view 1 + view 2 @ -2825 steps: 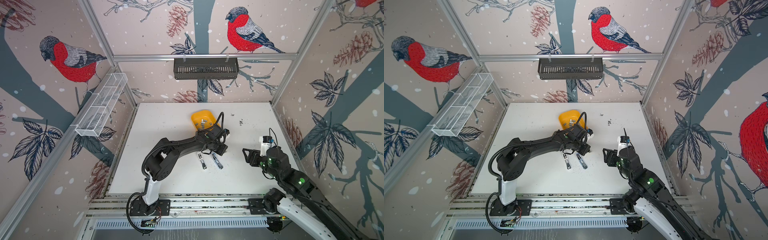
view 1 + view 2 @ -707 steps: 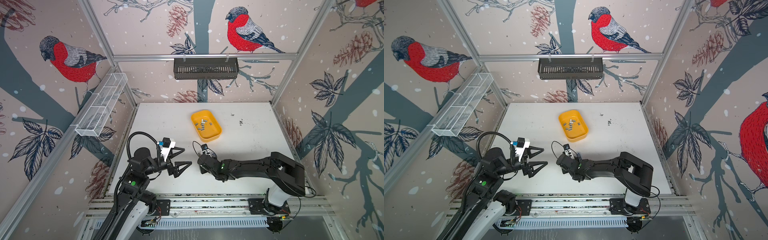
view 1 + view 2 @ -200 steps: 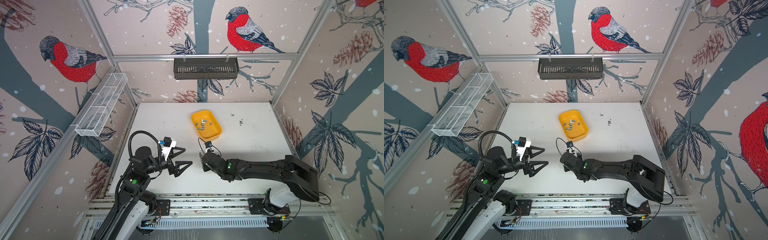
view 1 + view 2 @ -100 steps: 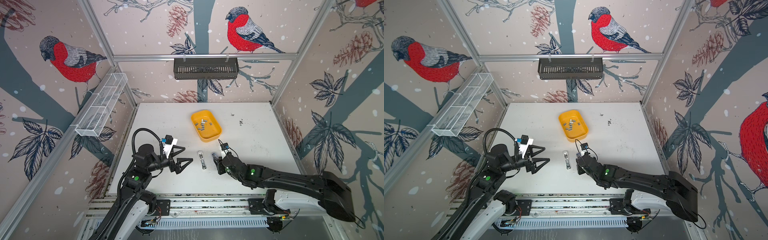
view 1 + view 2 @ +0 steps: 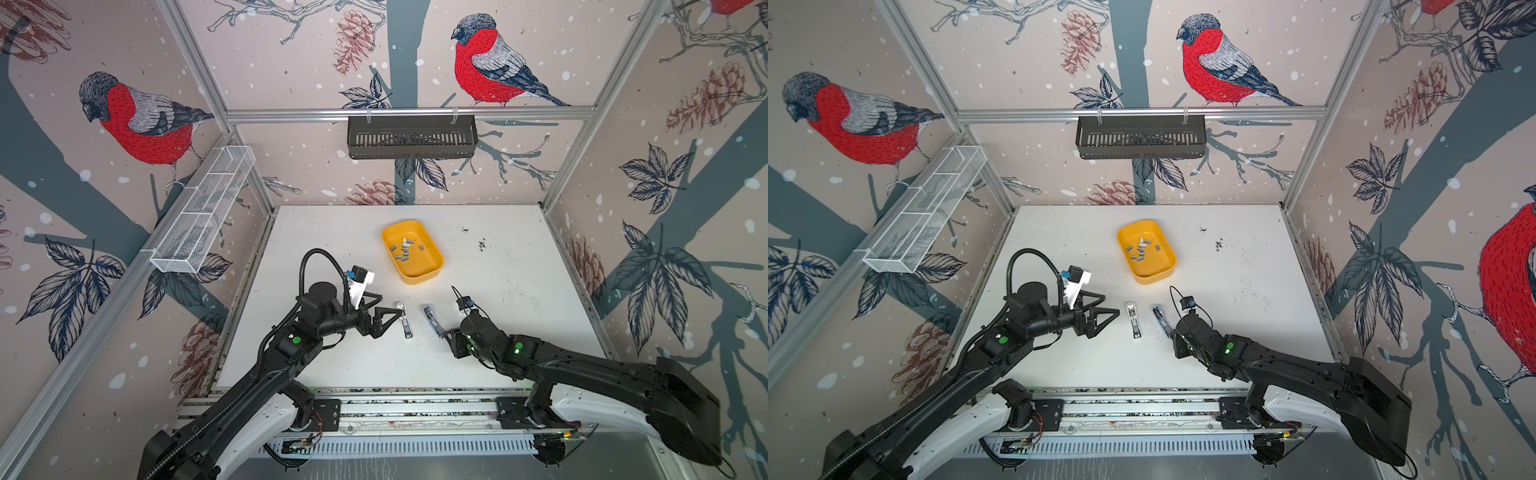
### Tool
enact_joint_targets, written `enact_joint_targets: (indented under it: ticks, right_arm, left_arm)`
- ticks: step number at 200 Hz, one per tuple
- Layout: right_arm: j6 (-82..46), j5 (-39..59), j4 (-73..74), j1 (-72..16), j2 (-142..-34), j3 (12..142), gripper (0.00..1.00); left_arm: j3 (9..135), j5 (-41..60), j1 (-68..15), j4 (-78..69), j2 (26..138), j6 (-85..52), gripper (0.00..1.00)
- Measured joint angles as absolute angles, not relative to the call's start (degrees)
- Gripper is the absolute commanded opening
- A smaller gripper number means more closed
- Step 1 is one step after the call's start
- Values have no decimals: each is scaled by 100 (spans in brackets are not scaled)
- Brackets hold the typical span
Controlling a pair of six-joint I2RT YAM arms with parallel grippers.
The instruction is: Load the staples into the stapler
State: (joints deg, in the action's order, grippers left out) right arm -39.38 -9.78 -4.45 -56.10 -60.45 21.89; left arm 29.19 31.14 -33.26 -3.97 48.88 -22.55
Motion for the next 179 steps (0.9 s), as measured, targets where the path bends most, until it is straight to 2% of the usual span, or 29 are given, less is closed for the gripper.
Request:
enact_joint_targets:
  ticks: [28,59,114,143,179]
  right_arm:
    - [-3896,-709,-252,-5544,-6241,2163,38]
    - [-3883,-602,-69,-5535,-6333,2051,38]
    - [-3887,-611,69,-5537,-6351,1940,39]
    - [-3883,-607,213,-5546,-6508,1940,38]
    - [-3892,-690,279,-5542,-6718,1973,36]
  left_arm:
    - [3183,2674,-3557,-580,5653,-2377,99]
    - [4403,2528,-3586,-416,6742,-2014,99]
    - [6287,3288,-3586,694,8449,-309,99]
    - [6486,3472,-3586,1100,9026,228,99]
    - [6447,3420,-3586,1256,9150,274,99]
